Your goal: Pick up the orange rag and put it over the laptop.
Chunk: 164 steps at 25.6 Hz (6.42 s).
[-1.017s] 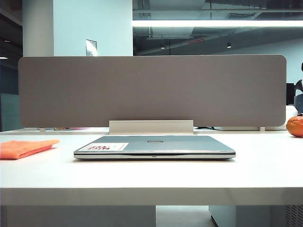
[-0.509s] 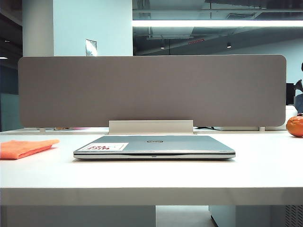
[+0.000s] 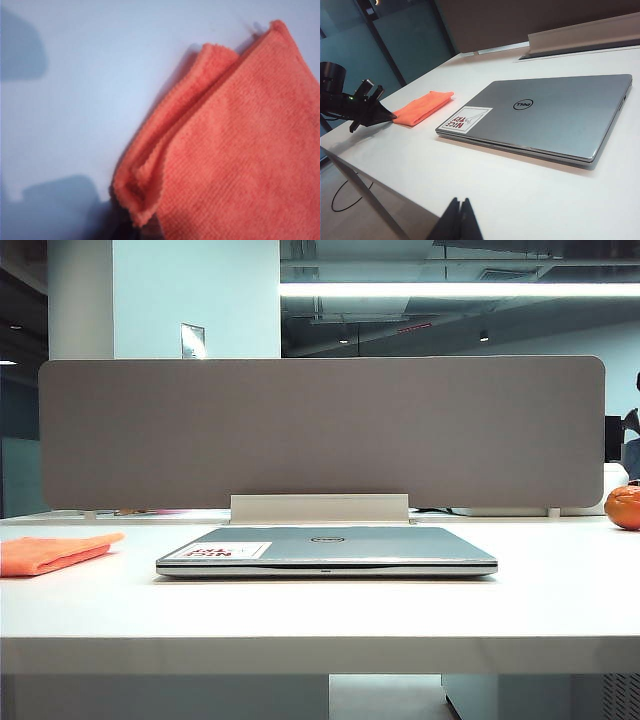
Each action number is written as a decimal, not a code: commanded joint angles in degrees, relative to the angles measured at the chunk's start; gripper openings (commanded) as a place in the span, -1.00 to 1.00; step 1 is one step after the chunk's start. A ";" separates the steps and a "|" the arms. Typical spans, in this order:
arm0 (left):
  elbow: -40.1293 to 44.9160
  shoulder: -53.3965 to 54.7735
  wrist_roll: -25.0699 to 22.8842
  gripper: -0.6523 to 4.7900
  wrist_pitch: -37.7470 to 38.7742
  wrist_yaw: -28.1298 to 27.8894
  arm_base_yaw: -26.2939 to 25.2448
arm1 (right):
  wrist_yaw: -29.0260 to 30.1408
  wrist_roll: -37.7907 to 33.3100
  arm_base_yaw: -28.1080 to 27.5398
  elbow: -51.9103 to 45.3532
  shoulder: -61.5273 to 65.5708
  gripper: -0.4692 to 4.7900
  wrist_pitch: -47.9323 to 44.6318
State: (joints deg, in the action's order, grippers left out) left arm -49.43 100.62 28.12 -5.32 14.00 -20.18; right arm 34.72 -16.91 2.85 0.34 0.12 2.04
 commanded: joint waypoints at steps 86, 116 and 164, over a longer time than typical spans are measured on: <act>-52.37 16.00 -9.77 -0.69 42.18 -4.87 42.56 | -0.04 -0.02 -0.04 -0.20 -0.13 -0.84 -0.59; -52.50 7.96 -22.12 -0.78 57.11 -18.88 41.75 | -0.26 0.22 -0.07 -0.20 -0.13 -0.84 -0.57; 4.22 -69.90 -25.83 -0.78 37.66 -24.00 38.27 | -34.58 18.86 -0.17 -0.20 0.04 -0.84 8.76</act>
State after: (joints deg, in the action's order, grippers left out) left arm -46.24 31.99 2.20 31.73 -8.03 18.09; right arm 0.43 1.78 2.66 0.34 0.16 11.11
